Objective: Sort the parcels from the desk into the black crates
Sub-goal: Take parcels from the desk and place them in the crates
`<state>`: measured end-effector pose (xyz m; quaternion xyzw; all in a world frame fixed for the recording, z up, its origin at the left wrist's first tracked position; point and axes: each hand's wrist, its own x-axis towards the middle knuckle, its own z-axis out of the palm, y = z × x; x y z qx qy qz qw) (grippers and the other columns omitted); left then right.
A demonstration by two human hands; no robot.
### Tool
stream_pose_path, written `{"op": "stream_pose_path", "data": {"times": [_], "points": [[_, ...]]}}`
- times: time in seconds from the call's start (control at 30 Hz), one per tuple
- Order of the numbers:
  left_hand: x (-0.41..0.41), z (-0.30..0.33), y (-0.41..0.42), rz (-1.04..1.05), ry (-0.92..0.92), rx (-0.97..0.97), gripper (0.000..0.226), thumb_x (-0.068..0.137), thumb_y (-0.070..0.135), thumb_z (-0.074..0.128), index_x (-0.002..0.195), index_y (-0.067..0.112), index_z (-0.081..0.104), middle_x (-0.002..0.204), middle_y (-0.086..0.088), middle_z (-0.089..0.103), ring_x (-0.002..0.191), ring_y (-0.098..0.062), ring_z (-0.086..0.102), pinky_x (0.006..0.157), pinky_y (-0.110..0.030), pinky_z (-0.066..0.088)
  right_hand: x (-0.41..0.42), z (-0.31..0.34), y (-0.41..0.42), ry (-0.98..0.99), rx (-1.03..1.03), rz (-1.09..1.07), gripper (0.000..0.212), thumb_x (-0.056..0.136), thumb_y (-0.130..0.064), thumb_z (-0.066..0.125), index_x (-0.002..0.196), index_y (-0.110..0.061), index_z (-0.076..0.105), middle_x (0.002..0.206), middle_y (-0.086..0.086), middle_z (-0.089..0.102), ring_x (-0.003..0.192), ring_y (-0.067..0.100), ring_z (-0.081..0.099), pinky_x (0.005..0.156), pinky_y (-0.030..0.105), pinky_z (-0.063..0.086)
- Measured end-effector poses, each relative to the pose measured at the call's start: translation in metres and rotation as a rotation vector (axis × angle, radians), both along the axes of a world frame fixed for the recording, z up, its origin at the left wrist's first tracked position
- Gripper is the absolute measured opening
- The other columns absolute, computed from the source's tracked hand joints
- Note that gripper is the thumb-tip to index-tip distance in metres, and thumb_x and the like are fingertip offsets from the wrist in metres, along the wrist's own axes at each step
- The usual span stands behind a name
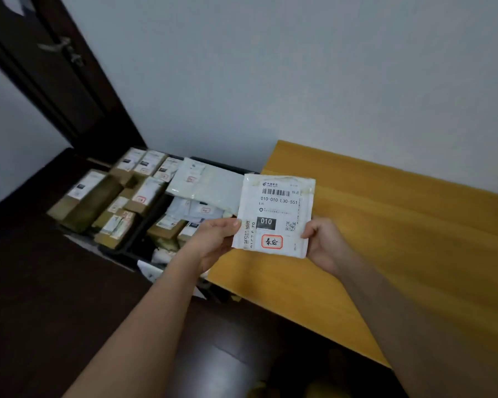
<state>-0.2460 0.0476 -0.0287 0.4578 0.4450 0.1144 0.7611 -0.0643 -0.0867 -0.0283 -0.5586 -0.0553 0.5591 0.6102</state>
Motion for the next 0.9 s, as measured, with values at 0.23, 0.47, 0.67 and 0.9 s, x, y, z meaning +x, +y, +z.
{"op": "stream_pose_path", "data": {"times": [0.23, 0.47, 0.67, 0.9], "points": [[-0.116, -0.017, 0.054, 0.396, 0.088, -0.009, 0.022, 0.099, 0.009, 0.055, 0.115, -0.001, 0.066, 0.091, -0.009, 0.075, 0.070, -0.015, 0.070, 0.061, -0.024, 0.053, -0.085, -0.017, 0.098, -0.134, -0.079, 0.264, 0.018, 0.096, -0.001, 0.053, 0.106, -0.014, 0.059, 0.098, 0.006, 0.072, 0.081, 0.016, 0.066, 0.068, 0.028, 0.049], [-0.174, -0.046, 0.108, 0.466, 0.247, -0.013, 0.011, 0.096, 0.016, 0.062, 0.103, 0.024, 0.066, 0.114, -0.003, 0.067, 0.101, -0.018, 0.064, 0.086, -0.032, 0.050, -0.138, -0.070, 0.182, -0.404, -0.221, 0.336, 0.024, 0.096, -0.002, 0.055, 0.118, -0.011, 0.061, 0.110, 0.008, 0.070, 0.096, 0.019, 0.068, 0.067, 0.026, 0.053], [-0.200, -0.078, 0.185, 0.430, 0.367, -0.033, 0.025, 0.097, 0.015, 0.060, 0.122, 0.014, 0.062, 0.109, -0.004, 0.065, 0.101, -0.019, 0.062, 0.093, -0.035, 0.051, -0.171, -0.132, 0.255, -0.586, -0.401, 0.434, 0.019, 0.098, -0.003, 0.051, 0.105, -0.017, 0.062, 0.096, 0.002, 0.064, 0.085, 0.015, 0.064, 0.068, 0.033, 0.057], [-0.225, -0.105, 0.260, 0.310, 0.507, -0.011, 0.023, 0.098, 0.014, 0.057, 0.120, 0.012, 0.063, 0.097, -0.002, 0.065, 0.085, -0.013, 0.060, 0.069, -0.021, 0.049, -0.205, -0.180, 0.314, -0.665, -0.502, 0.578, 0.025, 0.097, 0.001, 0.048, 0.105, -0.011, 0.069, 0.106, 0.005, 0.070, 0.094, 0.020, 0.067, 0.075, 0.032, 0.056]]}}
